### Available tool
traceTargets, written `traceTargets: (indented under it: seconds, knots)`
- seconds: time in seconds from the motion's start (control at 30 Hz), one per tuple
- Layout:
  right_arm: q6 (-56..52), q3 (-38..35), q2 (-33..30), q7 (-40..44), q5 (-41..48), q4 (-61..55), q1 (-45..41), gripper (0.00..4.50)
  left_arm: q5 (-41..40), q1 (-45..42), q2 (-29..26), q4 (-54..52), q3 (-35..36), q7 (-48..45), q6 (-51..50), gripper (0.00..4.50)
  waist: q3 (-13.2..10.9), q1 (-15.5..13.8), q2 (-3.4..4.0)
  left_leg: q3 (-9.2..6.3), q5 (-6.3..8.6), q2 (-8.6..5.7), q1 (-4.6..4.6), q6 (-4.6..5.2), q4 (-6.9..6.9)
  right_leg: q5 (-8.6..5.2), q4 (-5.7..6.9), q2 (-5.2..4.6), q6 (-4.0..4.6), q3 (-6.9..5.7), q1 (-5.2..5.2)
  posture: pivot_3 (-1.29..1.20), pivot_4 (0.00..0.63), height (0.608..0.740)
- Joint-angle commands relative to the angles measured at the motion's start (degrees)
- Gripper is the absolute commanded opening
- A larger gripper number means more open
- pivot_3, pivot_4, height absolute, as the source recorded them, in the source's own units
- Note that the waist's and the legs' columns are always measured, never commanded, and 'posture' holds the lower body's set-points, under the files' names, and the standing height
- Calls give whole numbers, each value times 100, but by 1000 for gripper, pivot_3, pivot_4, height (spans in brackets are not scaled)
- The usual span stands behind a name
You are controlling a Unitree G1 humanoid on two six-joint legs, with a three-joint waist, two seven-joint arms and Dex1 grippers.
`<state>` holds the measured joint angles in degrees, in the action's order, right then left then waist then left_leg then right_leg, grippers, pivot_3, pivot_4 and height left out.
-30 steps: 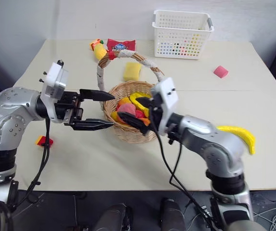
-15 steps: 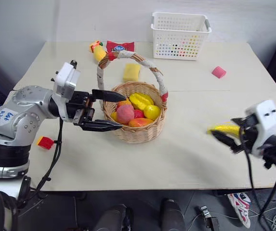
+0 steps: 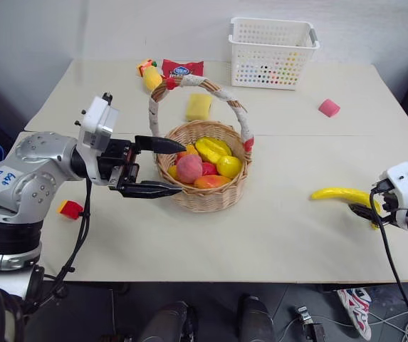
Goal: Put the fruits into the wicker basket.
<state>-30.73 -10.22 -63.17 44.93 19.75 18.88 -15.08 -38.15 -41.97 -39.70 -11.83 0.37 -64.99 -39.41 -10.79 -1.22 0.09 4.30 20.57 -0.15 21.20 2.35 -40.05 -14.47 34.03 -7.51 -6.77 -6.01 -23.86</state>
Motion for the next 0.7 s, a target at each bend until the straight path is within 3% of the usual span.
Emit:
traceTargets:
  seconds: [0.03, 0.07, 0.17, 0.47, 0.7]
  knots:
    - [280, 71, -20, 310, -245, 447, -312, 4480, -131, -25, -101, -242, 241, 85, -6, 4475, 0, 5, 1, -1, 0, 1, 0, -1, 0, 0, -1, 1, 0, -1, 0, 0, 150, 740]
    - [286, 105, 20, 387, -260, 537, -365, 4480, -133, -28, -103, -245, 250, 93, -16, 4475, 0, 4, 1, -1, 0, 1, 0, -1, 1, 0, -1, 1, 0, -1, 0, 0, 150, 740]
    - [273, 106, 157, 537, -273, 758, -452, 3932, -126, -61, -105, -245, 244, 114, -29, 4475, 0, -5, 1, -7, -1, 2, 0, -3, 0, 0, -5, 2, 0, -9, 6, 0, 150, 740]
    - [-325, -377, 330, 850, 145, 382, -123, 973, -52, -256, -104, -67, 188, 56, 30, 4475, 0, -16, 3, -21, -1, 0, -1, -5, -2, 1, -9, 1, -1, -18, 17, 0, 150, 740]
    - [-1660, -1835, 185, 1859, 1920, -2669, 1354, 931, -91, -224, -174, -9, 327, 103, 15, 4475, -1, -27, 16, -26, -1, 1, -2, -7, -2, 1, -8, 3, -2, -21, 18, 0, 150, 740]
